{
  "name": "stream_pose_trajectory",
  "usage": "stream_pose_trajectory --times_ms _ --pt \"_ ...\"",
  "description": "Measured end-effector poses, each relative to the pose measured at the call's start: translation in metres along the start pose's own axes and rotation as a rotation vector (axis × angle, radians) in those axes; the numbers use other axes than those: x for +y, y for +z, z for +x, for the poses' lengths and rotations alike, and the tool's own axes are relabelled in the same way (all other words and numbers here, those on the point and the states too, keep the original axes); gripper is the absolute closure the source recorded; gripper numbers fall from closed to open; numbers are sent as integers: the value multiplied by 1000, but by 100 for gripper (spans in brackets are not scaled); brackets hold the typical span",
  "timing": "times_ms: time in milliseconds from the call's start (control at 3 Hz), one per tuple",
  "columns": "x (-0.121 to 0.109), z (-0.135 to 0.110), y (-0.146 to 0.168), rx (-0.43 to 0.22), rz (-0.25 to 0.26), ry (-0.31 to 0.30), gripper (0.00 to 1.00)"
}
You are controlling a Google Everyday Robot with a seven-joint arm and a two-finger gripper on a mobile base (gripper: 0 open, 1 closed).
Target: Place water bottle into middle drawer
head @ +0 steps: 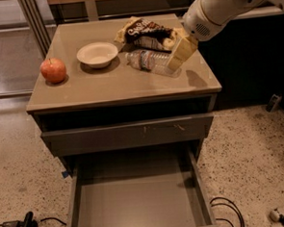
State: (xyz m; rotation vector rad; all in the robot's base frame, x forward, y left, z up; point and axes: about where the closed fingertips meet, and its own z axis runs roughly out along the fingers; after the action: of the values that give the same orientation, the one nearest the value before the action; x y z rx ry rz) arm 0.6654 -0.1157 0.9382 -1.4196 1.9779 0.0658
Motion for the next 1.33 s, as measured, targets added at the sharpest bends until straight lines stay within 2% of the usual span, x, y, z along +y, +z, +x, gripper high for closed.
stream_pose_trajectory --times_ms 333,1000,1333 --pt "-2 -9 14 -25 -26 -19 0" --pt "-13 -28 74 -12 -111 -53 0" --pt "-13 -31 99 -4 -157 -43 0"
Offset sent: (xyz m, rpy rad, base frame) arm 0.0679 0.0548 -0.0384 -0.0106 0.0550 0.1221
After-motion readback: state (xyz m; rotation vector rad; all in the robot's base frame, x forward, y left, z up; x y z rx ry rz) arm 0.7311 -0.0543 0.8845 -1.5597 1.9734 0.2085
